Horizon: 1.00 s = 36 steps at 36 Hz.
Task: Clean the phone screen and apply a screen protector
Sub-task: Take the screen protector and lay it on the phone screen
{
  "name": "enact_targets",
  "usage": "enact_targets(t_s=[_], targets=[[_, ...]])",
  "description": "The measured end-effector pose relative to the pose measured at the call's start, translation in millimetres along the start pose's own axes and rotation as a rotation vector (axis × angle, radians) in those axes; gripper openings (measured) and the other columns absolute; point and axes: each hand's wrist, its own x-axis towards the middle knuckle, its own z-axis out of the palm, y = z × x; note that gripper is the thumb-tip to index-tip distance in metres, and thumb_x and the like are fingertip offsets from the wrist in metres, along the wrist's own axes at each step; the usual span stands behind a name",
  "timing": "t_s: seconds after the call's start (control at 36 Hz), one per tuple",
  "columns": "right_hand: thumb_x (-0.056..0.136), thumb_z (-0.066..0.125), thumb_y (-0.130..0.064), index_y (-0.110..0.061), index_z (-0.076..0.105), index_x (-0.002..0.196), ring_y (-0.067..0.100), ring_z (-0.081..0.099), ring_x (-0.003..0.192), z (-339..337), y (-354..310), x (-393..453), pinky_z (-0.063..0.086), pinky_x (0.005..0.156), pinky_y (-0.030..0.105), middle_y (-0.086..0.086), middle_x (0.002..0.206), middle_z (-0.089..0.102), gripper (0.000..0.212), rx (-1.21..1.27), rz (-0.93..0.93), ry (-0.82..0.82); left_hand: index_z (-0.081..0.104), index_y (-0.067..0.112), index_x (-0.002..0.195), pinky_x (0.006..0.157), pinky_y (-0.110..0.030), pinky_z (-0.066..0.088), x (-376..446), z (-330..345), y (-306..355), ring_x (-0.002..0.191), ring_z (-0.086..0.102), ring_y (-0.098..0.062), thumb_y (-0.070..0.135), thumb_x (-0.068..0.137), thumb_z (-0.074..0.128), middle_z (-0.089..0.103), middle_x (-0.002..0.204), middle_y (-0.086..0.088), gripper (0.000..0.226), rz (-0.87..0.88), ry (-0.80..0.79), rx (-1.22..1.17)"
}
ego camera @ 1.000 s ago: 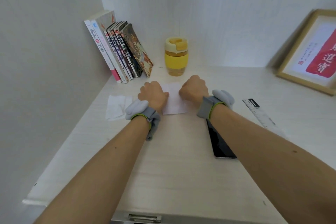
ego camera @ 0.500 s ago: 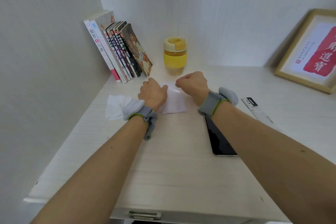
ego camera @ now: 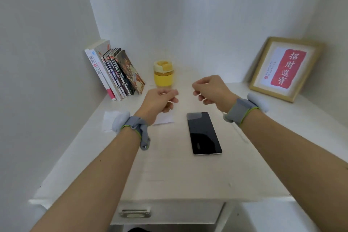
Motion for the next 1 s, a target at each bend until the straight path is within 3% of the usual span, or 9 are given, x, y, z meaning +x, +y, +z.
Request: enact_targets(t_s=[0.19, 0.53, 0.78, 1.0], targets=[[0.09, 0.067, -0.024, -0.005, 0.071, 0.098, 0.011, 0.052, 0.05, -34, 36, -24, 0.045, 0.047, 0.022, 0.002, 0.071, 0.07, 0.02, -0.078, 0.031, -0.016, 0.06, 0.0, 0.105, 0.043, -0.022, 0.037, -30, 36, -6, 0.041, 0.054, -0.014, 0.011, 0.088, 0.066, 0.068, 0.073, -0.013, 0.02, -0.073, -0.163, 0.096], [0.088, 0.071, -0.024, -0.006, 0.073, 0.096, 0.012, 0.057, 0.057, -37, 77, -46, 0.051, 0.056, 0.025, 0.003, 0.074, 0.07, 0.021, -0.186, 0.087, -0.128, 0.062, 0.0, 0.103, 0.044, -0.024, 0.041, -43, 49, -35, 0.045, 0.056, -0.017, 0.012, 0.089, 0.064, 0.068, 0.07, -0.012, 0.018, -0.031, -0.11, 0.206], [0.09, 0.069, -0.02, -0.006, 0.074, 0.094, 0.013, 0.055, 0.058, -34, 81, -52, 0.049, 0.054, 0.023, 0.002, 0.072, 0.067, 0.016, -0.177, 0.052, -0.084, 0.065, 0.007, 0.095, 0.04, -0.02, 0.043, -49, 49, -45, 0.04, 0.056, -0.012, 0.021, 0.088, 0.068, 0.07, 0.068, -0.01, 0.016, 0.051, -0.046, 0.311], [0.09, 0.069, -0.019, -0.003, 0.074, 0.095, 0.013, 0.055, 0.05, -32, 86, -52, 0.046, 0.049, 0.023, 0.004, 0.069, 0.067, 0.017, -0.145, 0.083, -0.091, 0.066, 0.009, 0.095, 0.049, -0.021, 0.048, -49, 43, -47, 0.046, 0.053, -0.018, 0.024, 0.085, 0.071, 0.071, 0.067, -0.011, 0.018, 0.072, -0.078, 0.403]])
